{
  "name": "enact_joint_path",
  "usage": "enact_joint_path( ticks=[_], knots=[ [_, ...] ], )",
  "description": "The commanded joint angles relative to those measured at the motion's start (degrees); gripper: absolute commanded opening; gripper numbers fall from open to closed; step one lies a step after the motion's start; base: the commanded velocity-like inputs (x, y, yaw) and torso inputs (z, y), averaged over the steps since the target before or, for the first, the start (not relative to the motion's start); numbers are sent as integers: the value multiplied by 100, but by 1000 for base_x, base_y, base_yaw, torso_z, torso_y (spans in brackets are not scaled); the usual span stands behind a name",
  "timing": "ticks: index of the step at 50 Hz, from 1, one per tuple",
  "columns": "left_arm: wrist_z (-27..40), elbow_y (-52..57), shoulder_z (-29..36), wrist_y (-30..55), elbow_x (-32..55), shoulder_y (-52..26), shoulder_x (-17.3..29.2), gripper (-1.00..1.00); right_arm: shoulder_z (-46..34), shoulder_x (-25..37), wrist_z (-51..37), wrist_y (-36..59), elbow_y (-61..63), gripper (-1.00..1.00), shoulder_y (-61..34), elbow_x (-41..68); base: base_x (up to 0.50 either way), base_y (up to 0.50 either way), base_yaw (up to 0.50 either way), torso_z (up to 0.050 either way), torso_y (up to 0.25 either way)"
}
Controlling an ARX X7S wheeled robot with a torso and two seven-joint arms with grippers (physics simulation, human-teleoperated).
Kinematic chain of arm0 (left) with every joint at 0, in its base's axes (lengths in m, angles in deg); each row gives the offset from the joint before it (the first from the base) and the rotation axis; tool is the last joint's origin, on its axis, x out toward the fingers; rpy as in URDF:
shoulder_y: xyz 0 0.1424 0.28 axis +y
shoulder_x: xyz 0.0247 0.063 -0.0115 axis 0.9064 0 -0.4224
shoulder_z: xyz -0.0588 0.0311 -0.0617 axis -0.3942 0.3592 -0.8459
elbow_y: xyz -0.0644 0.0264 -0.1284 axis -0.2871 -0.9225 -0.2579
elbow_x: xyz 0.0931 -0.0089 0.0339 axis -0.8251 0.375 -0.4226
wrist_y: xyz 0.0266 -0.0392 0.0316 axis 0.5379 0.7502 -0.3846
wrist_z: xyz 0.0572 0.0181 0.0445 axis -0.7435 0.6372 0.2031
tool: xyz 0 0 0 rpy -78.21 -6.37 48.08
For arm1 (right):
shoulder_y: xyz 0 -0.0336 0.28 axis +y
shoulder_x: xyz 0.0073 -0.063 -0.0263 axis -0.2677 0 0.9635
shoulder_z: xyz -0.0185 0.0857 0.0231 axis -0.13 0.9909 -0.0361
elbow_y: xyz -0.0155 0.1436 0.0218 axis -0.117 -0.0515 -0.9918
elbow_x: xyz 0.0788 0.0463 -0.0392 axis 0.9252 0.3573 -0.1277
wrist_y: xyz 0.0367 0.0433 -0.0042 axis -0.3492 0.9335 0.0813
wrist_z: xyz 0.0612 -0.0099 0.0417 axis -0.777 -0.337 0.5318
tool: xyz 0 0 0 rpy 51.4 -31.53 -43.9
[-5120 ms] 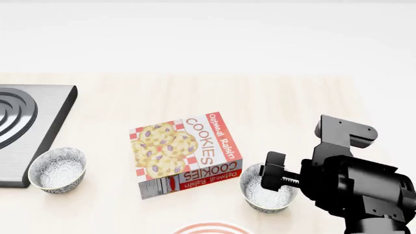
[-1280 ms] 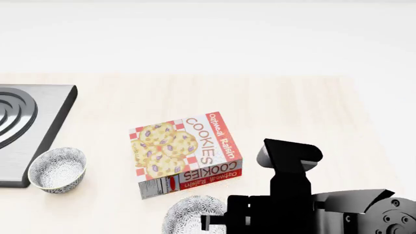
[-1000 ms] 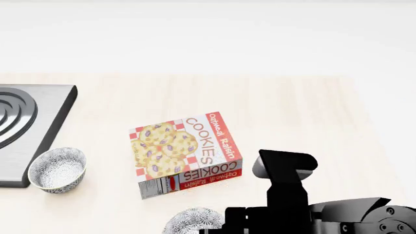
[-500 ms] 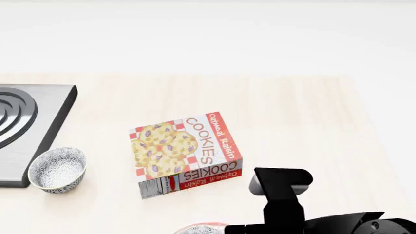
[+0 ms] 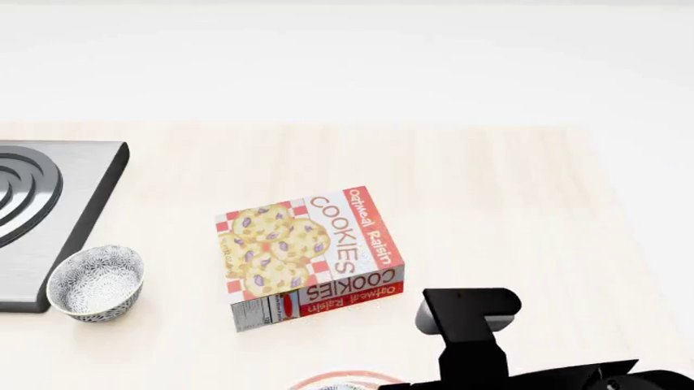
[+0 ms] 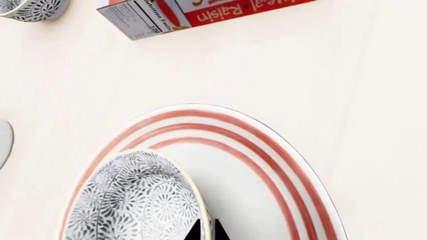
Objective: Pick the akita bowl next to the plate and place it on the plate.
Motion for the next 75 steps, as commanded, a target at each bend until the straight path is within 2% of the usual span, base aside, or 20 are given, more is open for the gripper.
enact_joint_path(
  ticks=[1,6,7,23,34,43,63,71,75],
  knots=[
    [2,-8,13,-21,5,2,5,100,-102,47,96,-112,12,-100,-8,-38,0,0,0,0,0],
    [6,-9,19,-25,9,2,8,100,-176,70,202,-148,31,-100,-4,-68,0,0,0,0,0],
    [8,-4,17,-22,17,5,10,100,-192,71,232,-177,19,100,-16,-95,0,0,0,0,0],
    [35,20,35,-13,39,16,29,100,-13,340,-48,-4,574,100,-136,342,0,0,0,0,0],
    [11,-28,50,-49,36,13,30,100,337,557,-707,161,857,100,-517,1010,0,0,0,0,0],
    [2,-59,65,-71,29,2,37,100,465,749,-711,39,1269,100,-553,1146,0,0,0,0,0],
    [29,-33,90,-70,49,11,57,100,1284,877,-448,-1344,2591,100,370,635,0,0,0,0,0],
    [-60,-202,116,-176,-3,-35,34,100,1495,689,-632,-2270,3150,100,832,-402,0,0,0,0,0],
    [156,164,91,47,119,44,114,100,1490,692,-604,-2524,3267,100,1047,-771,0,0,0,0,0]
  ],
)
